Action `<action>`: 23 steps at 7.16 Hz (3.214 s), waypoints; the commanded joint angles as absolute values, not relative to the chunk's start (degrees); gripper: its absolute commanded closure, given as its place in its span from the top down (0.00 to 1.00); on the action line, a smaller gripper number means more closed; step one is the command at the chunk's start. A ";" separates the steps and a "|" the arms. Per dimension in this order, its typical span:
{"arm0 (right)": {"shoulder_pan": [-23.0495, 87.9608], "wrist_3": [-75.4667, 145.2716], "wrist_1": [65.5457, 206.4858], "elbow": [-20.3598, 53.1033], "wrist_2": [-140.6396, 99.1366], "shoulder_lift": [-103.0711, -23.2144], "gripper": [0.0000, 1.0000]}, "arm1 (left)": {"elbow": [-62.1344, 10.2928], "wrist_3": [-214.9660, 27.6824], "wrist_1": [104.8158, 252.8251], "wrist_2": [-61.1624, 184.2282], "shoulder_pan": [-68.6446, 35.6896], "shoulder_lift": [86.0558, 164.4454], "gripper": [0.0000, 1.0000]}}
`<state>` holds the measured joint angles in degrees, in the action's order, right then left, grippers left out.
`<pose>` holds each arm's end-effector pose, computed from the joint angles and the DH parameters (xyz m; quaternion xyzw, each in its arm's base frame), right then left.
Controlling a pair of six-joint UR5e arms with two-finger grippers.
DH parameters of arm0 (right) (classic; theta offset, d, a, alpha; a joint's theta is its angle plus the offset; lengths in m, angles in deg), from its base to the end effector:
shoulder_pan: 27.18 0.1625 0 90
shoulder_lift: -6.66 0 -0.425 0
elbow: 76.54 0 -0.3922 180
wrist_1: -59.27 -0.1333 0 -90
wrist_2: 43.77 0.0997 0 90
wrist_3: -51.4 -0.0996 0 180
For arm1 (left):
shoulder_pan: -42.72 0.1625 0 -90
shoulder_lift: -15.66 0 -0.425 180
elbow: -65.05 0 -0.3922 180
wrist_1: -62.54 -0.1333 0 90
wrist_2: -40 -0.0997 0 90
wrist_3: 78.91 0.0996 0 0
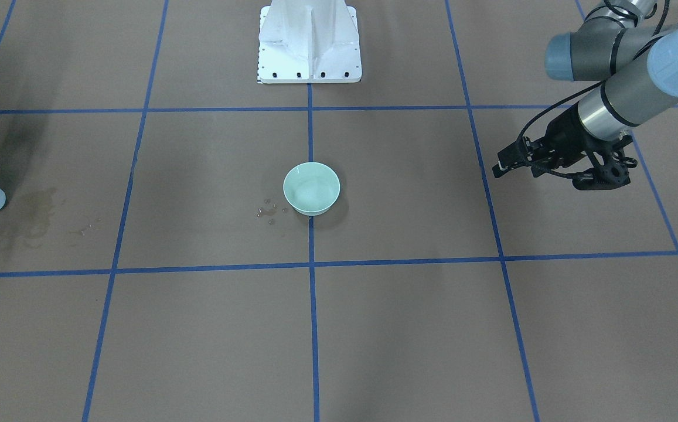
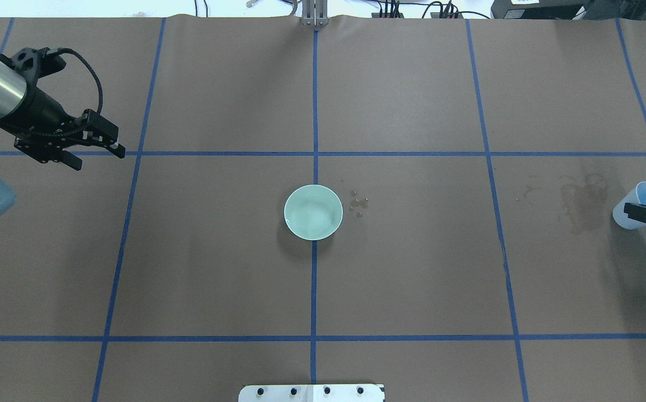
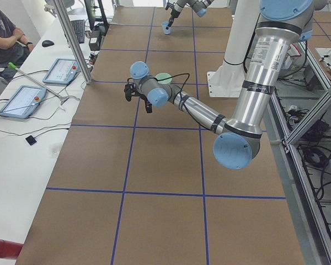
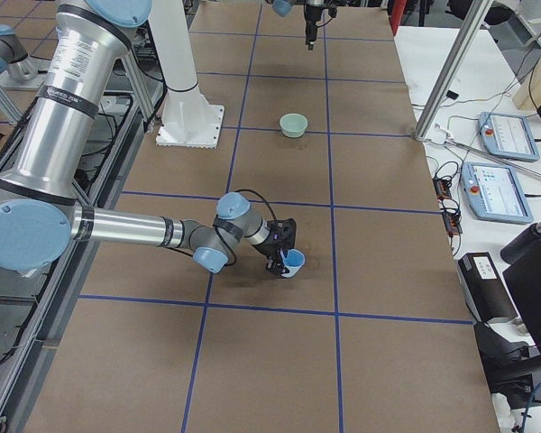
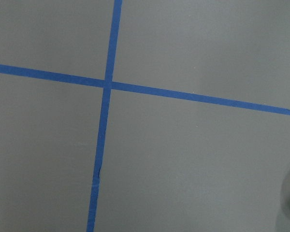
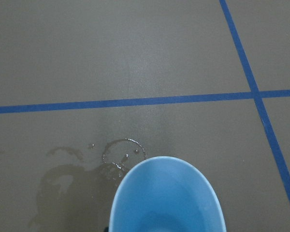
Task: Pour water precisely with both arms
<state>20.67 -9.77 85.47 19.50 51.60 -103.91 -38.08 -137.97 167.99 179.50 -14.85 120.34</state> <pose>-0.1567 -0.3579 0.6480 0.2249 -0.3530 0.1308 0.8987 0.2579 -0.5133 0.3694 -0.0451 0.5114 -0.0442 0.8570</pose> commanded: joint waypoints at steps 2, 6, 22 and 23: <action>20.11 -9.77 85.46 19.18 51.67 -103.90 0.98 | -39.54 -139.29 167.92 180.01 -14.94 120.25 0.96; 21.59 -8.54 84.49 23.38 52.11 -106.44 0.99 | -39.63 -139.38 167.92 180.27 -15.03 120.25 0.96; 57.99 52.63 159.11 31.83 89.12 -78.76 0.99 | -18.47 -153.44 167.92 161.22 8.34 147.30 0.93; 58.16 52.63 159.11 31.83 89.20 -78.76 0.99 | -17.75 -153.53 168.01 161.20 8.44 147.58 0.89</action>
